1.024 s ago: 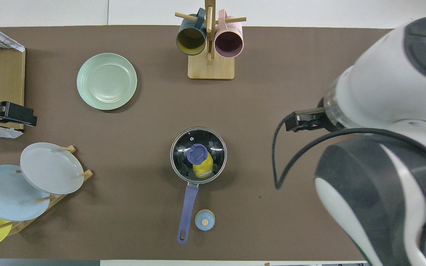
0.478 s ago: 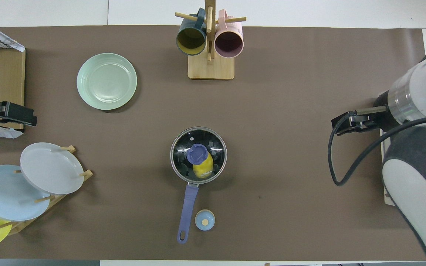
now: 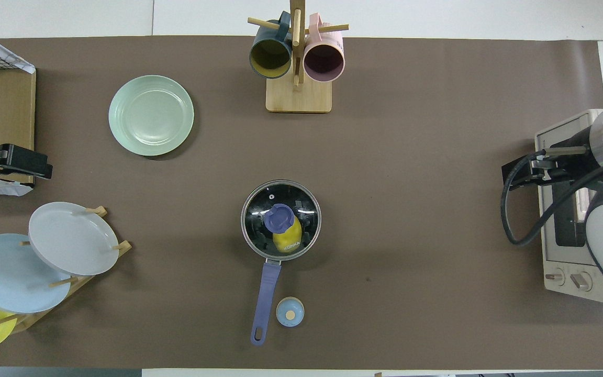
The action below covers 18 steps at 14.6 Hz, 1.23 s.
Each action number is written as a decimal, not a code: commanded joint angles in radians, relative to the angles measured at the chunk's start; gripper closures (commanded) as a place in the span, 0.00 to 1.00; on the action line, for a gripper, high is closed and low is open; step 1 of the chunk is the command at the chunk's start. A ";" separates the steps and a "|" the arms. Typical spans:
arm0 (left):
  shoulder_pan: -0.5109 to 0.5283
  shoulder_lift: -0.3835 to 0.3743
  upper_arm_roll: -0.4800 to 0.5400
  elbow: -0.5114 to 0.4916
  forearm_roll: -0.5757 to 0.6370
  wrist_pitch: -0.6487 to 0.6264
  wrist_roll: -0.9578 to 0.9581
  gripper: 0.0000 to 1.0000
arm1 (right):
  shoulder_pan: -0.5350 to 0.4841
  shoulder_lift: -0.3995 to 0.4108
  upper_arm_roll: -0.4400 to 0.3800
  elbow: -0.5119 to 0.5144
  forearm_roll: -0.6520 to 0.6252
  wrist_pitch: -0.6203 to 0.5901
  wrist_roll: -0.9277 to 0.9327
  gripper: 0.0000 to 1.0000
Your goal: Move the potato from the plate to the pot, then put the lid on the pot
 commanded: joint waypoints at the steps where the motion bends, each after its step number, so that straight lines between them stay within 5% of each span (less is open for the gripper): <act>1: 0.016 -0.013 -0.015 -0.015 0.024 -0.003 -0.011 0.00 | -0.050 -0.019 0.021 -0.022 0.020 -0.001 -0.024 0.00; 18: 0.014 -0.013 -0.015 -0.015 0.024 -0.002 -0.011 0.00 | -0.073 -0.022 0.014 -0.026 0.021 -0.011 -0.041 0.00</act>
